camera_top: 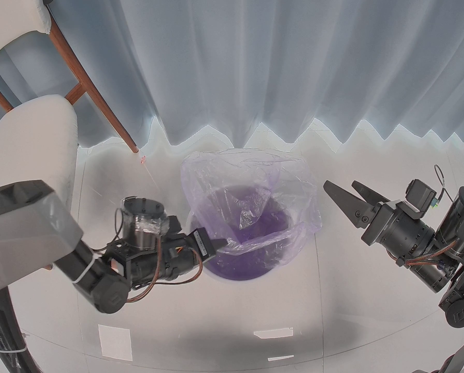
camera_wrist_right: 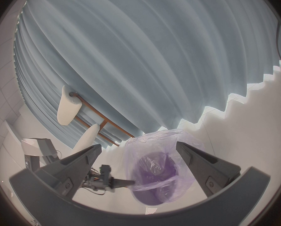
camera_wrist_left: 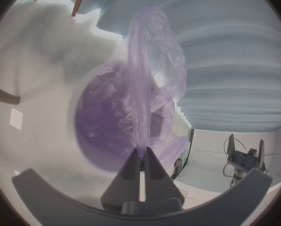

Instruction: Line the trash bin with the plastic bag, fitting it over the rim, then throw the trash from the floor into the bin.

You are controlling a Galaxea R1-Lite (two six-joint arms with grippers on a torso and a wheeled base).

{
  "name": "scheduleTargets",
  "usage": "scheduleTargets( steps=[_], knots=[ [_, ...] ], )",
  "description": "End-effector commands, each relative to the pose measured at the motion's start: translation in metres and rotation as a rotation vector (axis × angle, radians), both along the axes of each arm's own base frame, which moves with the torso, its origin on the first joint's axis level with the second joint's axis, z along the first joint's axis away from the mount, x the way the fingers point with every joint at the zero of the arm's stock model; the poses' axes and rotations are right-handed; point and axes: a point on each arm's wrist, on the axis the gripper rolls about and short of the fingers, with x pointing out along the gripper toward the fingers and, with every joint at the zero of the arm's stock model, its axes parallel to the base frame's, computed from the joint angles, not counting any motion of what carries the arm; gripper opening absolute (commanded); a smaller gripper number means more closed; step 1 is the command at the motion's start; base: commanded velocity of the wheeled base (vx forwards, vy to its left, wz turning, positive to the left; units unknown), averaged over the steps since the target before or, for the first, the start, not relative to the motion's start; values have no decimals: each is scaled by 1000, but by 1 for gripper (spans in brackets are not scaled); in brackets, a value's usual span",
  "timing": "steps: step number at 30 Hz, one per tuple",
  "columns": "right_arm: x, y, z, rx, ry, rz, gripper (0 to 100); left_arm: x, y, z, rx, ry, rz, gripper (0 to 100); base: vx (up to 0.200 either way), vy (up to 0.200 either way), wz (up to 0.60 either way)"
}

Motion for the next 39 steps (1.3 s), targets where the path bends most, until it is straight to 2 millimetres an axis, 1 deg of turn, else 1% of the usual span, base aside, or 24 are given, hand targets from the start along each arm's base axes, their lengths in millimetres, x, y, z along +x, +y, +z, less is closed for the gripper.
scheduleTargets(
  steps=[1,2,3,4,5,6,7,8,9,10,11,12,13,15,16,17,19,23,25,27,29,33,35,39],
  knots=[
    [0,2,3,0,-19,2,100,-63,37,23,58,34,-9,0,0,0,0],
    [0,2,3,0,-19,2,100,-63,37,23,58,34,-9,0,0,0,0],
    [-3,0,8,9,-32,0,100,-73,47,7,118,93,-8,0,0,0,0],
    [-3,0,8,9,-28,0,100,-74,49,5,127,100,-6,0,0,0,0],
    [-4,-1,9,13,-31,4,100,-81,60,-10,187,133,-5,0,0,0,0],
    [-4,-1,8,12,-28,5,100,-81,63,-16,209,146,-9,0,0,0,0],
    [-4,0,7,8,-23,7,100,-82,64,-21,225,156,-14,0,0,0,0],
    [-5,2,4,1,-12,16,100,-81,65,-34,266,179,-31,0,0,0,0],
    [-5,2,3,-1,-9,18,100,-81,65,-35,269,179,-32,0,0,0,0],
    [-8,9,-2,-10,25,48,100,-78,63,-46,290,197,-37,0,0,0,0],
    [-9,10,-4,-11,34,53,100,-77,62,-48,290,197,-37,0,0,0,0],
    [-11,12,-10,-10,88,67,100,-75,59,-55,287,186,-41,0,0,0,0],
    [-11,12,-11,-8,101,70,100,-74,59,-56,286,181,-40,0,0,0,0],
    [-9,15,-19,21,224,81,100,-73,54,-59,260,122,-48,0,0,0,0],
    [-9,15,-19,23,232,84,100,-73,54,-59,258,118,-48,0,0,0,0],
    [0,21,-25,19,333,97,100,-74,50,-58,231,65,-55,0,0,0,0],
    [6,25,-28,-25,410,95,100,-78,48,-54,197,6,-62,0,0,0,0],
    [21,37,-15,-94,513,84,100,-82,48,-48,163,-57,-62,0,0,0,0],
    [23,39,-12,-107,538,82,100,-83,49,-47,161,-60,-62,0,0,0,0],
    [30,45,-1,-158,630,91,100,-87,51,-44,162,-65,-63,0,0,0,0],
    [35,49,0,-166,657,99,100,-89,50,-41,159,-72,-68,0,0,0,0],
    [60,68,-6,-128,721,81,100,-97,48,-39,163,-73,-86,0,0,0,0],
    [64,70,-8,-123,729,77,100,-98,48,-39,166,-74,-87,0,0,0,0],
    [75,77,-19,-131,750,67,100,-106,44,-41,185,-61,-99,0,0,0,0]
  ],
)
